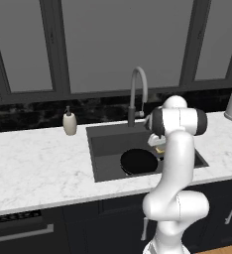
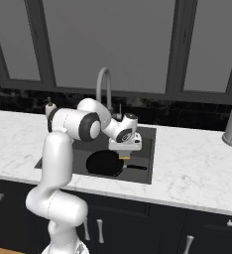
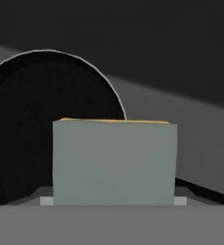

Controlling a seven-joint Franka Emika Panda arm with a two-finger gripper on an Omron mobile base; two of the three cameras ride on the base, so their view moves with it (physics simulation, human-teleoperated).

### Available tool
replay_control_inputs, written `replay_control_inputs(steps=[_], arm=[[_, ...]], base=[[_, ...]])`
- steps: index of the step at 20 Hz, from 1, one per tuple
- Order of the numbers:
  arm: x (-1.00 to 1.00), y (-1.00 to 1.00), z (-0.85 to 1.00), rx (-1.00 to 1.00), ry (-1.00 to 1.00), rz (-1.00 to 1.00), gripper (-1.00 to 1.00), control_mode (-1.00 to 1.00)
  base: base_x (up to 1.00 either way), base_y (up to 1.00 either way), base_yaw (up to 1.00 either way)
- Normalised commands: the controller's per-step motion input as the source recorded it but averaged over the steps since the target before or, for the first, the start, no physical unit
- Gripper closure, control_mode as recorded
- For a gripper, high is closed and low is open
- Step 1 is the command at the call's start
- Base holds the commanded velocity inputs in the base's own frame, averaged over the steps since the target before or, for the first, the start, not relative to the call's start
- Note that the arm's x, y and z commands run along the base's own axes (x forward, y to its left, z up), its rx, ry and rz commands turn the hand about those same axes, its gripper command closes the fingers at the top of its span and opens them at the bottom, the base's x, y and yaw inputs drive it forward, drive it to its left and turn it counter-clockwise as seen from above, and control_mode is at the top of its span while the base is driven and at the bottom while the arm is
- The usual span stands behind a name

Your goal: Pick the pan and sponge and place them into the sink. Then turn on the water.

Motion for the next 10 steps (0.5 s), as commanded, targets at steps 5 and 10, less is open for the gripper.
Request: replay_control_inputs(steps=[5,10], arm=[[0.0,0.3,-0.09,0.0,0.0,0.05,1.0,-1.0],[0.0,0.2,-0.34,0.0,-0.01,0.05,1.0,-1.0]], base=[[0.0,0.0,0.0],[0.0,0.0,0.0]])
